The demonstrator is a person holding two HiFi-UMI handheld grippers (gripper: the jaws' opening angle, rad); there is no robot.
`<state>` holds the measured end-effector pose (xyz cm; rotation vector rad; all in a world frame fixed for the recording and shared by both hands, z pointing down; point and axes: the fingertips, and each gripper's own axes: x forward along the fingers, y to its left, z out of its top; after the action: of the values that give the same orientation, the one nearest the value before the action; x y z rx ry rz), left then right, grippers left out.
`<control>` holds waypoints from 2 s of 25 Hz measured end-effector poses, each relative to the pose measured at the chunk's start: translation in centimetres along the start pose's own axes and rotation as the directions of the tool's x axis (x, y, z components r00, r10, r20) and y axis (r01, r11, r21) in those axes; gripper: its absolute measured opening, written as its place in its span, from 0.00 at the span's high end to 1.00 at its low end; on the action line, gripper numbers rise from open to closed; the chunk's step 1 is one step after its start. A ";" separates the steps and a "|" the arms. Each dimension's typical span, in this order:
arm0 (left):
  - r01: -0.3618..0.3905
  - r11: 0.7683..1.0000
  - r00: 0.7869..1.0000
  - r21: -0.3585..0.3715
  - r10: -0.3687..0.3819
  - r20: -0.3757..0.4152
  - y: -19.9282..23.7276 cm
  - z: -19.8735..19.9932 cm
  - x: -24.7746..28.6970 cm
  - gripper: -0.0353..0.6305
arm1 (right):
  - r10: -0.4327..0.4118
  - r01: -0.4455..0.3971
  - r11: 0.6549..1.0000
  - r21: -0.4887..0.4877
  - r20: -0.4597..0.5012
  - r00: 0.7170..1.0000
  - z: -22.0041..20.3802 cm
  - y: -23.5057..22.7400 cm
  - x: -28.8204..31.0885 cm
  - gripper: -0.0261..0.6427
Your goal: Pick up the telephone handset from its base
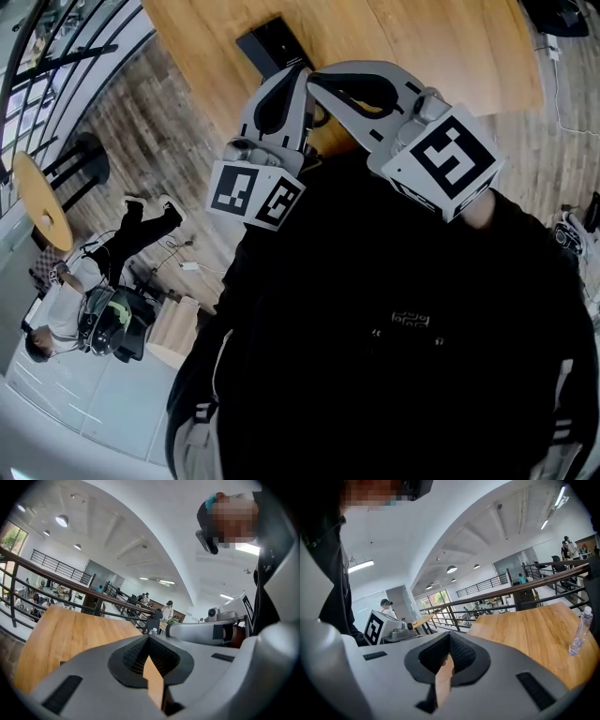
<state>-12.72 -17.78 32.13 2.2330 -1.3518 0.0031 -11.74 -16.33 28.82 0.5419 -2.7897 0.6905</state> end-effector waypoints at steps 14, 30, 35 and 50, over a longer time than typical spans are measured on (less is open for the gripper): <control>0.075 0.995 0.997 -0.071 -0.075 -0.007 3.2 -1.8 -3.0 0.94 | -0.059 0.062 0.994 -0.086 0.040 0.997 0.7 4.1 0.0 0.94; 0.081 0.993 0.991 -0.090 -0.089 -0.098 10.1 -6.5 -4.2 0.94 | -0.061 0.068 0.990 -0.124 0.060 0.996 1.1 7.0 0.9 0.94; 0.053 0.993 0.991 -0.102 -0.065 -0.117 13.1 -8.4 -4.0 0.94 | -0.068 0.075 0.988 -0.137 0.058 0.996 1.2 7.3 0.7 0.94; 0.075 0.979 0.977 -0.189 -0.111 -0.185 17.8 -13.0 -3.3 0.87 | -0.032 0.034 0.985 -0.166 0.015 0.999 0.4 8.6 1.7 0.94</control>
<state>-25.64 -15.88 50.14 2.0820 -1.0973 0.0611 -16.79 -10.00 25.46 0.5592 -2.8089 0.4429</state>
